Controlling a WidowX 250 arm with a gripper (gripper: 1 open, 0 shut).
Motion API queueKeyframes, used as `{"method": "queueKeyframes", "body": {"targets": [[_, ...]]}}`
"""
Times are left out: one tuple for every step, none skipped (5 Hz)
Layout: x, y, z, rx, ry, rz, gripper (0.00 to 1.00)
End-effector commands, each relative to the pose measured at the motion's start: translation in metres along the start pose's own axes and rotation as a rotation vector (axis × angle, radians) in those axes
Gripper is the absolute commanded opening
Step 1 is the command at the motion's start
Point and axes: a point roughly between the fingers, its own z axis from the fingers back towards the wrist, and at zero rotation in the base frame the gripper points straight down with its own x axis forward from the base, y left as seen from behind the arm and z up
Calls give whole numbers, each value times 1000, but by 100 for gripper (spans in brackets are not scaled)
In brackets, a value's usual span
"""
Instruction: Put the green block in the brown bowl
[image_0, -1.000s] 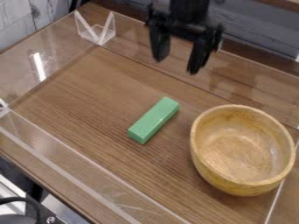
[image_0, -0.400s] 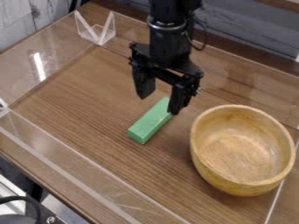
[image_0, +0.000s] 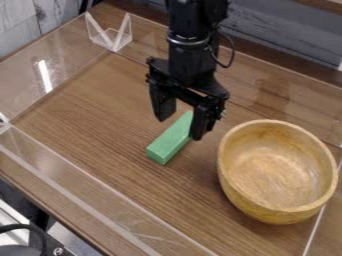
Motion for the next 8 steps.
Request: {"method": "queueKeyframes", "body": {"targets": [[1,-1,8,-1,-46,-28,100],[-1,-2,5,-7,-44,-47,100],[-3,-3,2,-16,-48,-70,100],[-4,-3,-1,-21,-55,-95,100],[-4,-2,-5,-25,-64,-117,100],[-4,0,-7,-28,-73,-138,100],[-3,1,-9,-30,-81,-153,100],[-3,2,-11,-33,-88,-164,100]]}}
